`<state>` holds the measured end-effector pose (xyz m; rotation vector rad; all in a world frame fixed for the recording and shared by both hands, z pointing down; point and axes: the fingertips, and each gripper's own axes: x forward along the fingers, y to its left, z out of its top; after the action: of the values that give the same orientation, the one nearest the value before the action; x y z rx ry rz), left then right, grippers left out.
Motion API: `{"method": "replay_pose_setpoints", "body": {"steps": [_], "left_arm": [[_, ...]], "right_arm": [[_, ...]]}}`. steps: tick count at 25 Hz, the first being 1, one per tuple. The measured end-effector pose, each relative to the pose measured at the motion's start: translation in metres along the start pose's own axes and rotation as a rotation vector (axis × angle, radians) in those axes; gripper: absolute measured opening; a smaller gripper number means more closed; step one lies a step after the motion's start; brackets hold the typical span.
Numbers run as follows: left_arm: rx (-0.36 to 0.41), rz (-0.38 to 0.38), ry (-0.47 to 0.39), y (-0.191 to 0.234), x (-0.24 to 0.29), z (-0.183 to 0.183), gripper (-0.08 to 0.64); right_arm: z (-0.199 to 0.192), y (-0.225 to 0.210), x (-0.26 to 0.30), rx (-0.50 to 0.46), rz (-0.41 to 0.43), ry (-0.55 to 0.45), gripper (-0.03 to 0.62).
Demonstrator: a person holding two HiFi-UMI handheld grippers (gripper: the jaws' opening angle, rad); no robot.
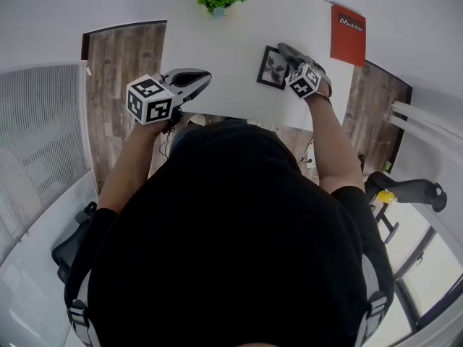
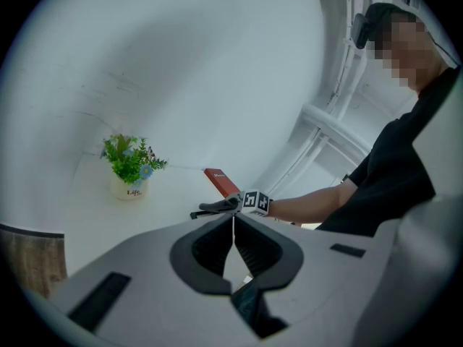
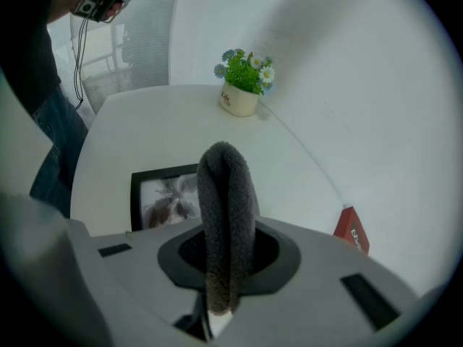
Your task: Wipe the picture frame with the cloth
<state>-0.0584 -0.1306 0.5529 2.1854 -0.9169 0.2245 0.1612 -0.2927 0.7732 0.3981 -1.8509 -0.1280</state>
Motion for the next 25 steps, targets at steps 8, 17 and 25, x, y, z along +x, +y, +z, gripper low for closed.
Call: {"method": "replay_pose_setpoints", "body": {"steps": [8, 17, 25], "left_arm": [[-0.002, -0.004, 0.002, -0.002, 0.006, 0.002, 0.011], [0.006, -0.023, 0.007, -0.003, 0.009, 0.003, 0.011], [0.020, -0.049, 0.017, -0.009, 0.005, 0.001, 0.012]], "right_arm": [[-0.010, 0.016, 0.007, -0.004, 0.039, 0.020, 0.044], [-0.018, 0.038, 0.005, 0.001, 0.064, 0.034, 0.044], [-0.024, 0.056, -0.002, 0.013, 0.073, 0.049, 0.044]]}}
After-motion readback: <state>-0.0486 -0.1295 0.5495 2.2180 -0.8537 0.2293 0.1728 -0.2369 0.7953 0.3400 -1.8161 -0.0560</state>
